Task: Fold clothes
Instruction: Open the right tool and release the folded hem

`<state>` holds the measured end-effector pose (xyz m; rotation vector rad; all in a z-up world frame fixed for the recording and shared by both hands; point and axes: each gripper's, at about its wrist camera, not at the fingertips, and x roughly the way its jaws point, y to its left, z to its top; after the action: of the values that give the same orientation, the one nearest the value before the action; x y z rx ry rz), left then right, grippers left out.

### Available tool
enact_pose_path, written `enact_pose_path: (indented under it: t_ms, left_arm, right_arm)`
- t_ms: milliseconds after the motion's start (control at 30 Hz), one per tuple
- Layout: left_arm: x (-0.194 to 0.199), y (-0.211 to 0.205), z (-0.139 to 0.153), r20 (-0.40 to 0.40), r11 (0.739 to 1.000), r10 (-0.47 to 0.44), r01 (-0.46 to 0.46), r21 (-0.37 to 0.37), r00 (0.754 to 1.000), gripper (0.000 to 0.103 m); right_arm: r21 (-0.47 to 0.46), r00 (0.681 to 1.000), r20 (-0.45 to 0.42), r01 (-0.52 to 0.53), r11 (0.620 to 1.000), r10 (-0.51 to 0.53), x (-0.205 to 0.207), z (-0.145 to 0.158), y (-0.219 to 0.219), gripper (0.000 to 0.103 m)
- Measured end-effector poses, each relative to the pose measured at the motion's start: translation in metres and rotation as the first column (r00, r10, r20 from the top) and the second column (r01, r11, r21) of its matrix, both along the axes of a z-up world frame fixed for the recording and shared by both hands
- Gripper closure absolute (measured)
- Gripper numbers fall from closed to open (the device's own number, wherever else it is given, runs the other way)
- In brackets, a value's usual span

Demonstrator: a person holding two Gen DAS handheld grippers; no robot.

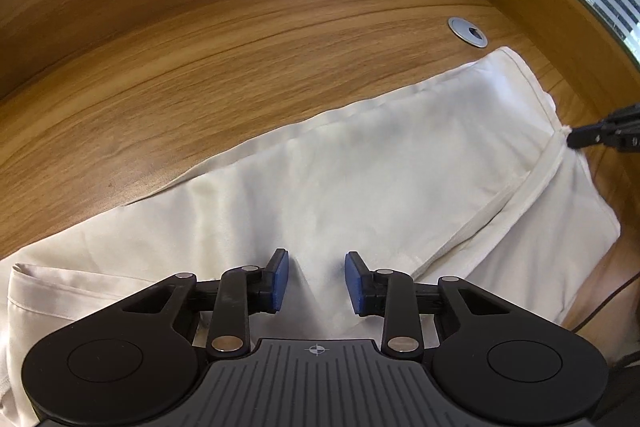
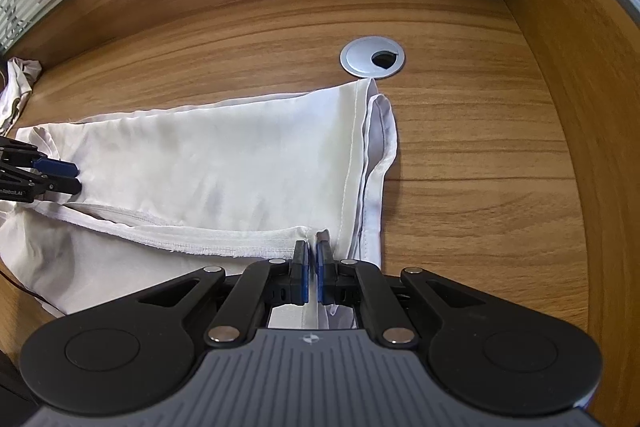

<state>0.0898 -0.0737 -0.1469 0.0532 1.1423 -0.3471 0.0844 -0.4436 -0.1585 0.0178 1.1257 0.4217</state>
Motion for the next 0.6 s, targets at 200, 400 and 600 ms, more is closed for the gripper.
enact_pose_path:
  t_ms: [200, 400, 600]
  left_arm:
    - [0.002, 0.000, -0.002, 0.001, 1.000, 0.021, -0.021, -0.017, 1.000, 0.068]
    - [0.002, 0.000, -0.002, -0.002, 0.998, 0.044, -0.044, -0.034, 0.999, 0.067]
    - [0.003, -0.009, 0.023, 0.050, 0.999, 0.030, -0.028, -0.040, 0.998, 0.058]
  right_arm:
    - [-0.025, 1.000, 0.007, 0.025, 0.999, -0.024, 0.001, 0.005, -0.010, 0.099]
    - [-0.070, 1.000, -0.012, -0.009, 0.998, 0.008, 0.002, -0.011, -0.005, 0.098]
    - [-0.121, 0.998, 0.056, 0.020, 0.992, -0.013, -0.010, 0.005, -0.006, 0.065]
